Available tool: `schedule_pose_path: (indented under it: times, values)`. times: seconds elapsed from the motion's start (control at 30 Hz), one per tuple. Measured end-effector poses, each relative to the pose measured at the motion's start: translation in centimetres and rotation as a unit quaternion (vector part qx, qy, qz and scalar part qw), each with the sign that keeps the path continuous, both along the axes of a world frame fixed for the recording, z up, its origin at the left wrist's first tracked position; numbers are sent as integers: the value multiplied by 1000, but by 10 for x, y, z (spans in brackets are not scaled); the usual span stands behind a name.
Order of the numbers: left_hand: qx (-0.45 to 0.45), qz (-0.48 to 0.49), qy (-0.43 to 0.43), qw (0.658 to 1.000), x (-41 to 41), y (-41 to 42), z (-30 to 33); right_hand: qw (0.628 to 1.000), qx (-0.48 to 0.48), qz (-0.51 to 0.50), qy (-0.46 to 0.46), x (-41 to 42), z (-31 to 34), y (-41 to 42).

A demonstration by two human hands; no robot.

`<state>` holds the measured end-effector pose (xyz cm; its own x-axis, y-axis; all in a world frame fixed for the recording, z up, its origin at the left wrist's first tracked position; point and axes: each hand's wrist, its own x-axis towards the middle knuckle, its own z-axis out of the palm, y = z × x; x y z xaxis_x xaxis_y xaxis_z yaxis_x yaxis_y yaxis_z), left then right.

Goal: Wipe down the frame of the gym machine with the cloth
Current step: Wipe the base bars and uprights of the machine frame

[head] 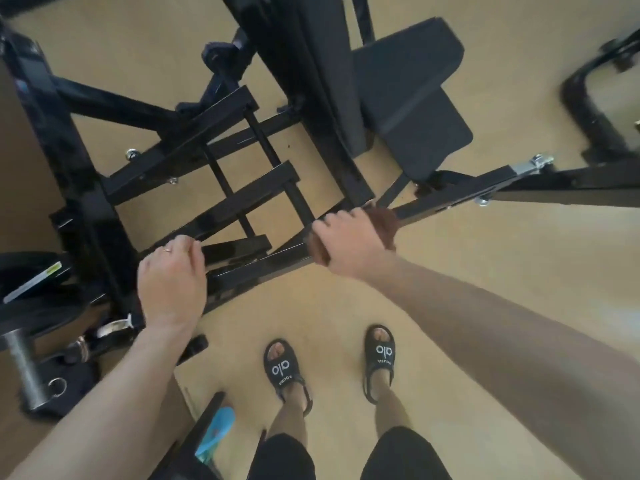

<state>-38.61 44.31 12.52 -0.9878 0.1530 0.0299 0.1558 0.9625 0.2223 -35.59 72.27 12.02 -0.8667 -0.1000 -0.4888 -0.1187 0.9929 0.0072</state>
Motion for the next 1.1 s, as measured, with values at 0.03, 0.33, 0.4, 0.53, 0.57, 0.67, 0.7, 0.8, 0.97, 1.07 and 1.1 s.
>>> schedule_pose_path:
  times: [0.03,0.33,0.4,0.53,0.57,0.67,0.7,0.8,0.97,1.07,1.1]
  values:
    - [18,-25,-13,999,0,35,-1,999,-36,35,8,1,1,-19]
    - [-10,-96,-109,989,-5,200,-39,998,-33,8,58,13,2,186]
    - [-7,-84,-109,990,-4,201,-40,998,6,-41,44,18,5,251]
    - [11,-82,-91,992,-2,201,-37,994,63,-82,43,21,-2,267]
    - [12,-85,-90,992,-2,202,-36,994,64,-85,39,21,-4,249]
    - [14,-91,-90,992,-1,201,-37,998,1,-45,32,19,-5,176]
    - [12,-91,-88,992,-1,201,-37,998,-23,-30,42,18,-5,153]
    - [13,-83,-87,993,-2,200,-39,993,-81,21,78,16,-10,118]
    - [6,-71,-83,994,-1,199,-39,989,-119,37,77,19,-7,189]
    - [9,-77,-86,993,-2,199,-39,997,-43,-12,69,23,-3,244]
    - [9,-77,-87,993,-2,199,-39,997,-27,-24,66,25,-4,253]
